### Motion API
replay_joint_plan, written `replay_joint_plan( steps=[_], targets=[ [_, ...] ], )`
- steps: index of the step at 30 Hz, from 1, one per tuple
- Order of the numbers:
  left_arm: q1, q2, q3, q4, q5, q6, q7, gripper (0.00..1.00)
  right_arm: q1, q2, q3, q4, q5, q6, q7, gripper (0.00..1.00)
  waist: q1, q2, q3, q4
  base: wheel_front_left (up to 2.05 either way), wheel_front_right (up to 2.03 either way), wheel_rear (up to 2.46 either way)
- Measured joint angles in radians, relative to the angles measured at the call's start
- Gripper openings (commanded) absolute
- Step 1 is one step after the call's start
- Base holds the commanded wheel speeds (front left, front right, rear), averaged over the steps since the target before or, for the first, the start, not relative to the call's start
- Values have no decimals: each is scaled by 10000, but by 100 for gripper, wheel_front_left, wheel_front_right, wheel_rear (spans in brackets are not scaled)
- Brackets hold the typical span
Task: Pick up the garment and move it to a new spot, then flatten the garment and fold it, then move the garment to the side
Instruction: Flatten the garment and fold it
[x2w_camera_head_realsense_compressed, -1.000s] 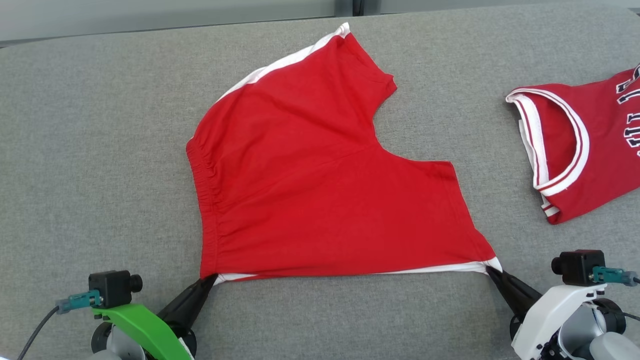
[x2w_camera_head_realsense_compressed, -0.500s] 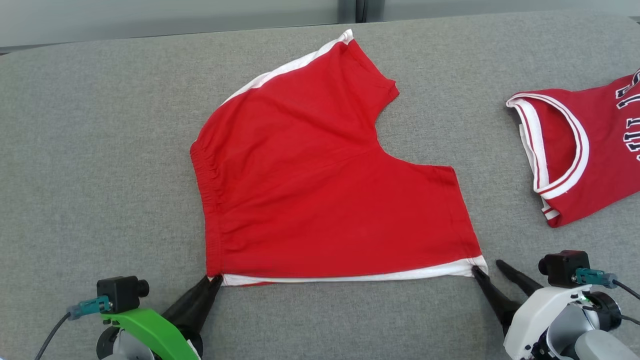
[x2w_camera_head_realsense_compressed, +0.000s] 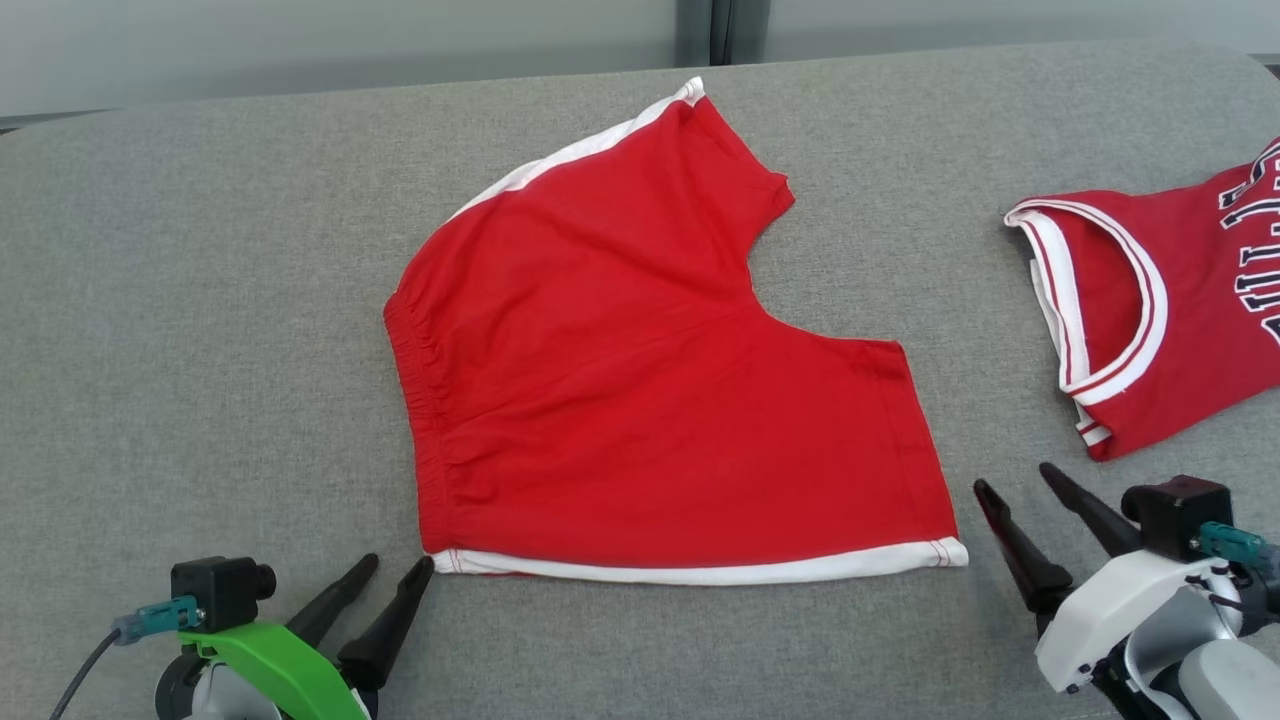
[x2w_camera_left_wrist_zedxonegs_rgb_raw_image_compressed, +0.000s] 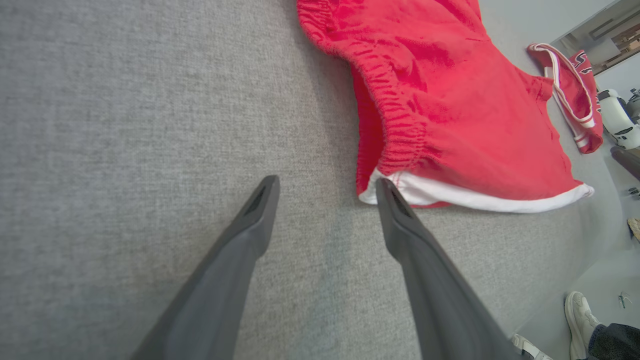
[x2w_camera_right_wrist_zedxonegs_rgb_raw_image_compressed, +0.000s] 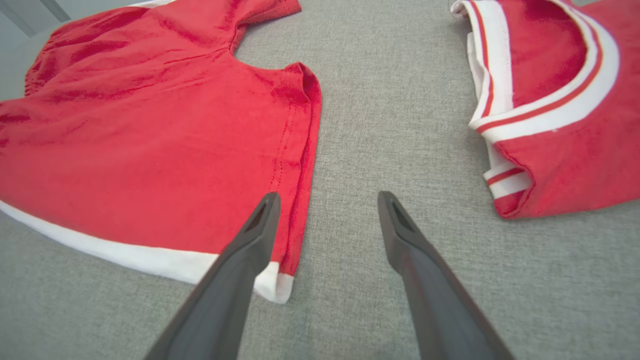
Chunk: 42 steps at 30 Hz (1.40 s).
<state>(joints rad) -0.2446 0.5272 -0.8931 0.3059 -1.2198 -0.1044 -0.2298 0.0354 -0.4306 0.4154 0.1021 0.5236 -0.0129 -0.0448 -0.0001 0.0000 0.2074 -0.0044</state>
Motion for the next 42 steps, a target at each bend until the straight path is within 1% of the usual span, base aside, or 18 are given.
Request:
replay_joint_plan(
  steps=[3, 6, 9, 12, 13, 18, 21, 23, 27, 30, 33, 39, 42],
  targets=[
    [5, 35, 96, -79, 115, 63, -13, 100, 121, -140, -383, -305, -19, -255, -337, 100, 0, 0, -80, 2, 0, 0, 0],
    [12, 63, 397, -236, 238, 267, -105, 100, 130, -163, -746, -610, -102, -506, -736, 100, 0, 0, -230, 8, 0, 0, 0],
    [12, 65, 723, -286, 589, 533, -186, 100, 131, -134, -1122, -819, -303, -694, -1337, 100, 0, 0, -416, 32, 0, 0, 0],
    [13, -36, 1118, -385, 740, 805, -190, 100, 164, -63, -1323, -842, -477, -702, -1879, 100, 0, 0, -621, 94, 0, 0, 0],
    [13, -77, 1243, -430, 892, 897, -188, 100, 181, 42, -1392, -855, -479, -786, -1990, 100, 0, 0, -691, 122, 0, 0, 0],
    [26, -485, 2679, -686, 1900, 1465, -188, 100, 437, 351, -1544, -706, -719, -903, -2102, 100, 0, 0, -1057, 300, 0, 0, 0],
    [181, -717, 3321, -838, 2414, 1705, -194, 100, 675, 589, -1622, -546, -986, -959, -2102, 100, 0, 0, -1291, 420, 0, 0, 0],
    [482, -849, 3565, -890, 2775, 1799, -217, 100, 814, 784, -1707, -410, -1041, -961, -2102, 100, 0, 0, -1446, 500, 0, 0, 0],
    [1217, -1112, 4084, -963, 3528, 1891, -217, 100, 1054, 1095, -1866, -226, -1246, -1030, -2098, 100, 0, 0, -1753, 620, 0, 0, 0],
    [1762, -1229, 4464, -1135, 3937, 1919, -217, 100, 1115, 1402, -2073, -399, -1561, -1032, -2098, 100, 0, 0, -1949, 663, 0, 0, 0],
    [2192, -1503, 4719, -1308, 4259, 1923, -217, 100, 1181, 1615, -2303, -571, -1762, -1032, -2098, 100, 0, 0, -2032, 641, 0, 0, 0],
    [2680, -1964, 5149, -1509, 4713, 1908, -217, 100, 1286, 1810, -2466, -485, -2224, -1034, -2098, 100, 0, 0, -2006, 473, 0, 0, 0],
    [2873, -2084, 5358, -1534, 4978, 1824, -217, 100, 1382, 1862, -2543, -451, -2313, -1034, -2098, 100, 0, 0, -2010, 387, 0, 0, 0]
  ],
)
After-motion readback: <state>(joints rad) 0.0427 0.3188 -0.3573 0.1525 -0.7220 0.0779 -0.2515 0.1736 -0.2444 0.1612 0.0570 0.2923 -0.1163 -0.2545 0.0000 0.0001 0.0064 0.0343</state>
